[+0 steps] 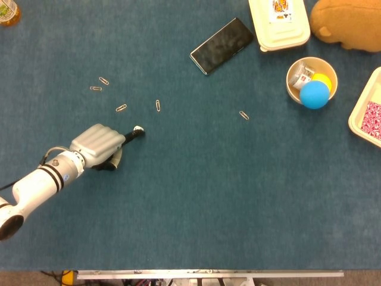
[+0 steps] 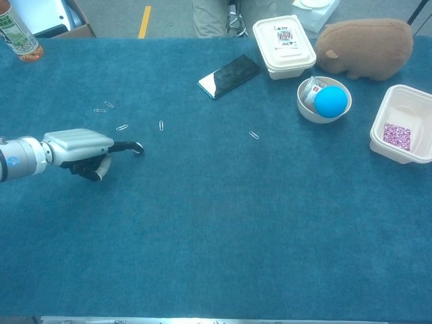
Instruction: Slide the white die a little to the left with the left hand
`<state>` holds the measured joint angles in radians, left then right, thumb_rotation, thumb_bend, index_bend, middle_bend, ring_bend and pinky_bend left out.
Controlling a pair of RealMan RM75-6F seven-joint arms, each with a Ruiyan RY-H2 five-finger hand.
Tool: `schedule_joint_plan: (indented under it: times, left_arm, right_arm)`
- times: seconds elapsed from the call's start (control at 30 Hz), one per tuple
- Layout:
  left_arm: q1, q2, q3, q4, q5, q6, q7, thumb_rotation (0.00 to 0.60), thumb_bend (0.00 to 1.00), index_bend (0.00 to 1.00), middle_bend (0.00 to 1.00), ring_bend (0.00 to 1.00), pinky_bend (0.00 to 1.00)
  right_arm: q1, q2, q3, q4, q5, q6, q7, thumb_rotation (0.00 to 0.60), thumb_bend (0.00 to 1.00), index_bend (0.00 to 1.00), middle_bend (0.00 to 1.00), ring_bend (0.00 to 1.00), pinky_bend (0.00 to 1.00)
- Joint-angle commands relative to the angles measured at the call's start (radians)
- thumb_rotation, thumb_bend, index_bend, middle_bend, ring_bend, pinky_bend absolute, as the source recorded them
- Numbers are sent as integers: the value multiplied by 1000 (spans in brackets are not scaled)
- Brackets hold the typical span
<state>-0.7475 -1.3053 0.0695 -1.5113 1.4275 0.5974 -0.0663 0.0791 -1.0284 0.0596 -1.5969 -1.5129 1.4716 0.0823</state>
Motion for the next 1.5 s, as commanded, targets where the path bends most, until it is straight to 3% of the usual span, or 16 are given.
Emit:
schedule_joint_plan:
  times: [0.03, 0.63, 1.5]
  left_arm:
    - [-1, 3, 1, 2, -2, 1, 0, 527, 897, 38, 1000, 1000, 1000]
    - [-3, 70, 4, -42, -7, 29, 15, 523, 898, 38, 1000, 1000, 1000]
    - [-12, -9, 4, -1, -68, 5, 61, 518, 897, 38, 1000, 1000, 1000]
  right_arm:
    - [-2, 2, 0, -2, -1, 3, -1, 600, 83, 297, 306, 164, 250]
    - [-5, 5, -1, -16, -10, 12, -7, 600, 83, 297, 306, 163, 250]
    - [-21, 19, -2, -6, -6, 26, 18, 600, 82, 297, 306, 164, 250]
